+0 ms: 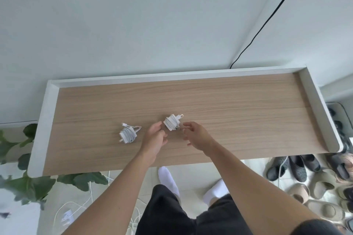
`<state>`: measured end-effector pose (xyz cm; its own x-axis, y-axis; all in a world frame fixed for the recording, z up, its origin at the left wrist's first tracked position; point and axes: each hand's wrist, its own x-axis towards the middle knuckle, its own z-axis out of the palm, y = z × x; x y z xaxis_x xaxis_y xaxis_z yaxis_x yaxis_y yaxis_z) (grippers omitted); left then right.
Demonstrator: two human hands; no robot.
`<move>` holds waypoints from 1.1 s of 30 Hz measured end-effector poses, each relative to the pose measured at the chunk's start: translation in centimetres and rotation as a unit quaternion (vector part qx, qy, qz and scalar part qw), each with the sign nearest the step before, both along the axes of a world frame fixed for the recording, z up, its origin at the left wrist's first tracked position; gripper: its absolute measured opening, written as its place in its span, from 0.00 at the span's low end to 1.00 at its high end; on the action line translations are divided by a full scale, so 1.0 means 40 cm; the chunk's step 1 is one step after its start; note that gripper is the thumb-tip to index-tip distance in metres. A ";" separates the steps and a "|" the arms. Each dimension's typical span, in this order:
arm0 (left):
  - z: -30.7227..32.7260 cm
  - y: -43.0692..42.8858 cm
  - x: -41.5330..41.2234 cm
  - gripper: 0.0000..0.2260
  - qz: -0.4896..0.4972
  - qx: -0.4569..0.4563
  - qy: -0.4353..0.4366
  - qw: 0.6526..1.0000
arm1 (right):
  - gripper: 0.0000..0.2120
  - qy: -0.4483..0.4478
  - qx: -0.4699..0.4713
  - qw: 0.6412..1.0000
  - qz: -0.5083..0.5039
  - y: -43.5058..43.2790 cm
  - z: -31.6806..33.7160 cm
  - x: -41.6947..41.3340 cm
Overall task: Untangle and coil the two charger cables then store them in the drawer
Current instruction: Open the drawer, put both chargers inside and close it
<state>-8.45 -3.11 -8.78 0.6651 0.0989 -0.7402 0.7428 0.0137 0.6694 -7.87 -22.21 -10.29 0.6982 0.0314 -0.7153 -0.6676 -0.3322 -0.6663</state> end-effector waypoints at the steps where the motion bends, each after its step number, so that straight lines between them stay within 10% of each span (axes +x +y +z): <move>1: -0.007 0.004 -0.012 0.22 0.010 0.015 -0.002 1.000 | 0.18 -0.002 -0.006 1.000 -0.002 -0.011 -0.002 -0.008; 27: -0.117 -0.038 -0.351 0.14 -0.033 0.089 -0.063 0.994 | 0.11 -0.048 -0.112 0.989 -0.078 -0.308 -0.113 -0.393; 33: -0.136 0.008 -0.420 0.08 -0.006 0.084 -0.023 0.996 | 0.36 -0.033 -0.116 0.988 -0.101 -0.349 -0.185 -0.441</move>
<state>-25.24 -2.77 -14.21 0.6991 0.2114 -0.6830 0.7114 -0.1103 0.6940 -25.52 -36.18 -17.69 0.7186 -0.2728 -0.6397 -0.6937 -0.3447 -0.6324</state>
